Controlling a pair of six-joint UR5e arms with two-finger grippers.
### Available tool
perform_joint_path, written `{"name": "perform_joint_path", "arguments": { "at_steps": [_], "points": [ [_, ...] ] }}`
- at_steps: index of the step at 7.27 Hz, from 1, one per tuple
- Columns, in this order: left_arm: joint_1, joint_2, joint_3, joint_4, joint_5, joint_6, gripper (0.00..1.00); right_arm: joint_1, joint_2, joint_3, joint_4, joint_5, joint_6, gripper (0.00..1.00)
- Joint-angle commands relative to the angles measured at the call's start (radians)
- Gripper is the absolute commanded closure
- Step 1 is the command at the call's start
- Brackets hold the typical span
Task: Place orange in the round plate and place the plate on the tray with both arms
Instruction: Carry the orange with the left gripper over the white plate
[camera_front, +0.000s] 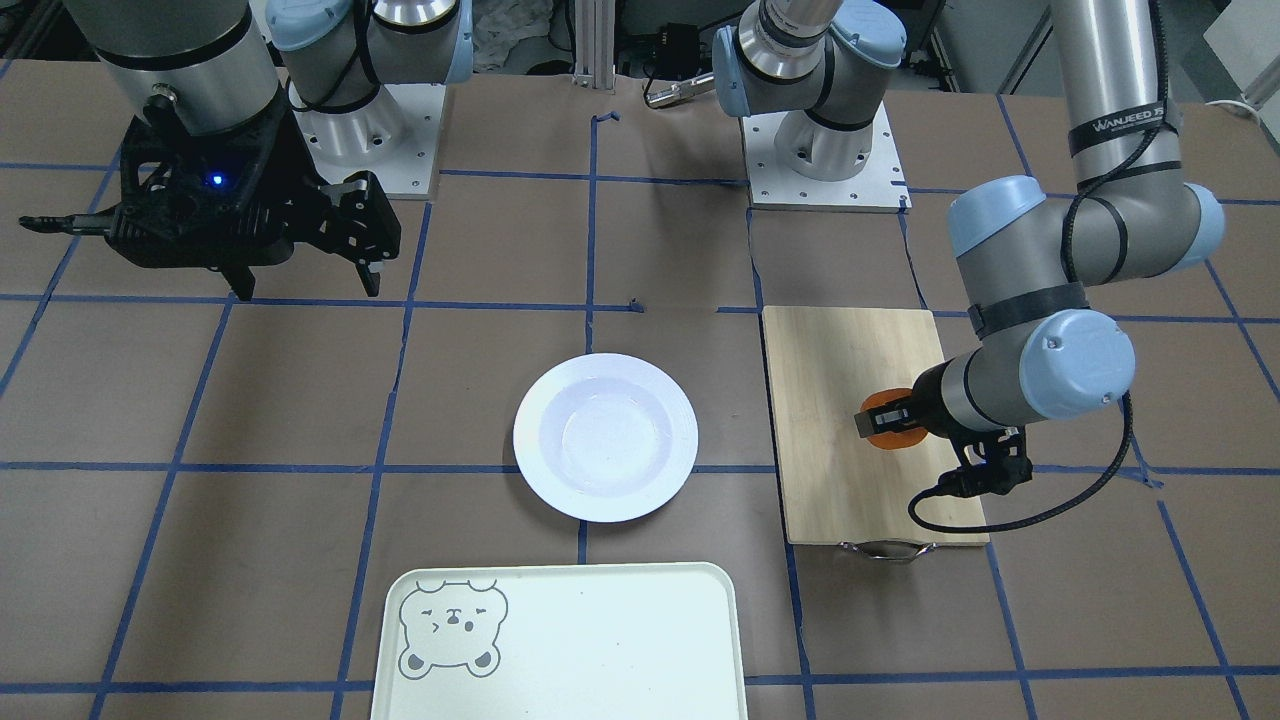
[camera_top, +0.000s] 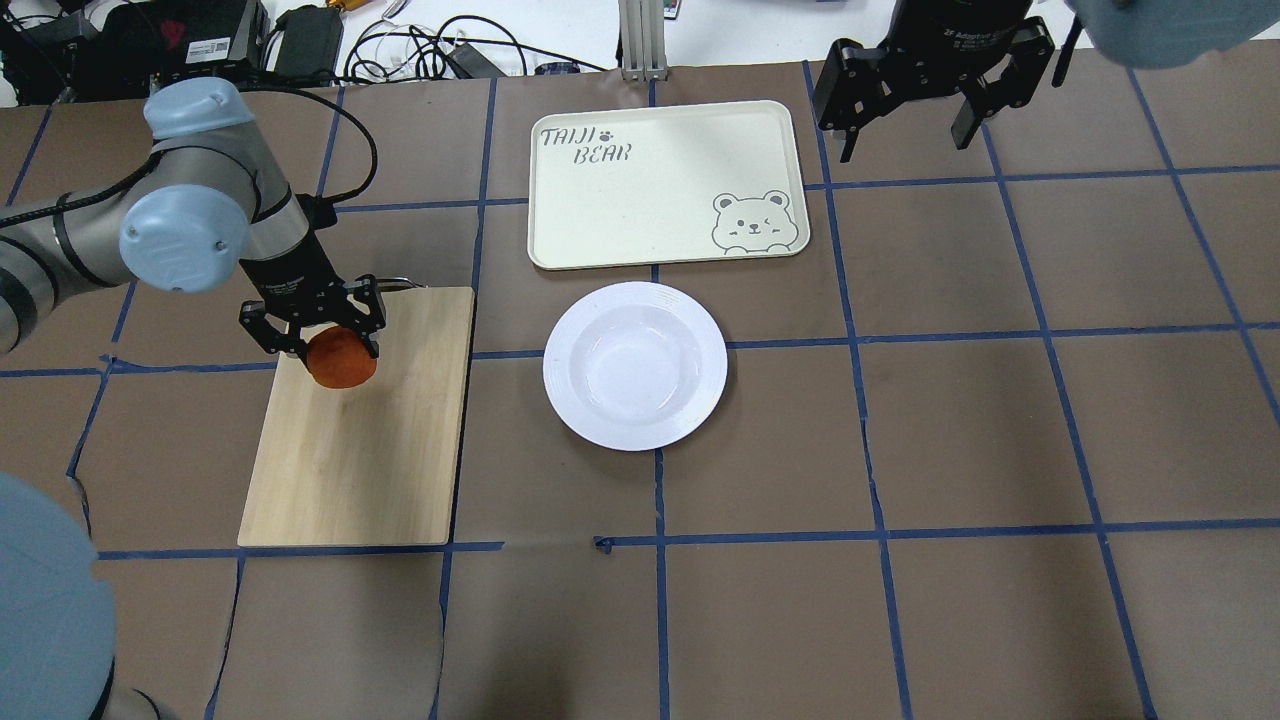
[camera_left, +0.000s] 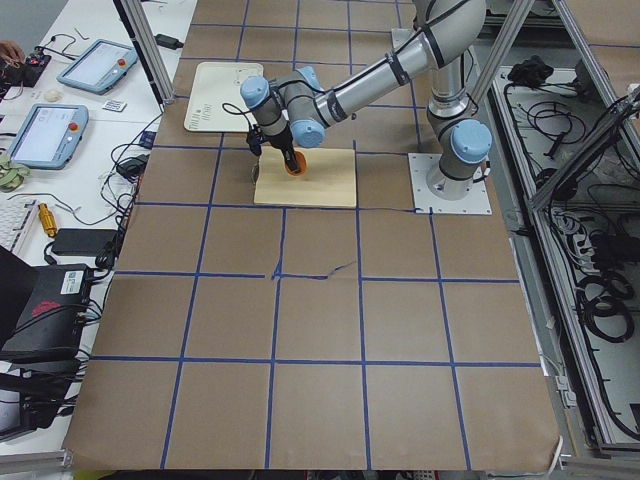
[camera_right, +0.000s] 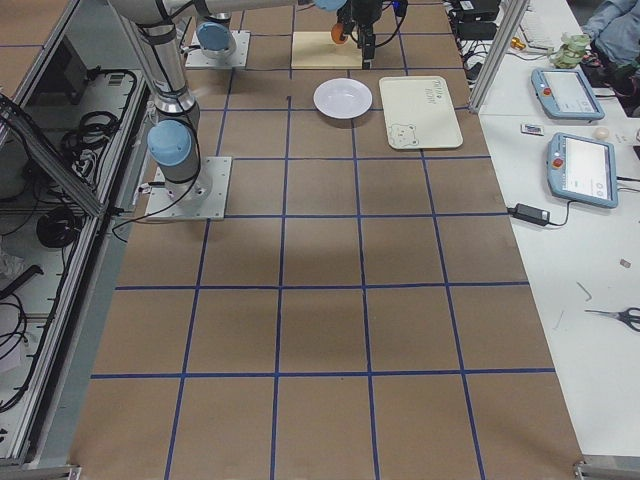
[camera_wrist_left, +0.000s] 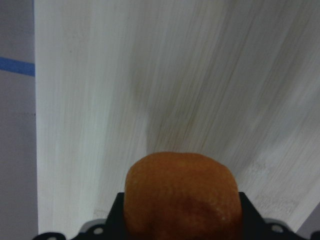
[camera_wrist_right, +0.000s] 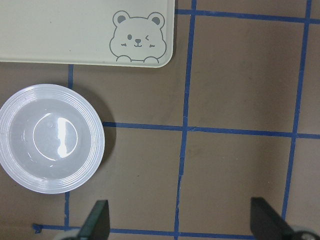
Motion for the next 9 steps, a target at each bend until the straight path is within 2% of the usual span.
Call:
{"name": "perform_joint_path", "arguments": {
  "at_steps": [1, 3, 4, 6, 8, 9],
  "points": [
    [-0.087, 0.009, 0.110, -0.094, -0.143, -0.144, 1.00, 0.000, 0.000, 0.000, 0.000, 0.000, 0.000, 0.00],
    [-0.240, -0.018, 0.129, -0.040, -0.222, -0.354, 1.00, 0.000, 0.000, 0.000, 0.000, 0.000, 0.001, 0.00],
    [-0.288, -0.021, 0.123, 0.008, -0.286, -0.382, 1.00, 0.000, 0.000, 0.000, 0.000, 0.003, 0.003, 0.00],
    [-0.362, -0.050, 0.112, 0.027, -0.309, -0.448, 1.00, 0.000, 0.002, 0.000, -0.002, -0.003, -0.003, 0.00],
    [-0.403, -0.102, 0.080, 0.155, -0.311, -0.461, 1.00, -0.009, 0.006, 0.000, -0.002, 0.000, -0.009, 0.00],
    [-0.419, -0.116, 0.064, 0.198, -0.311, -0.482, 0.78, -0.023, 0.009, 0.000, -0.002, 0.002, -0.006, 0.00]
  ]
}}
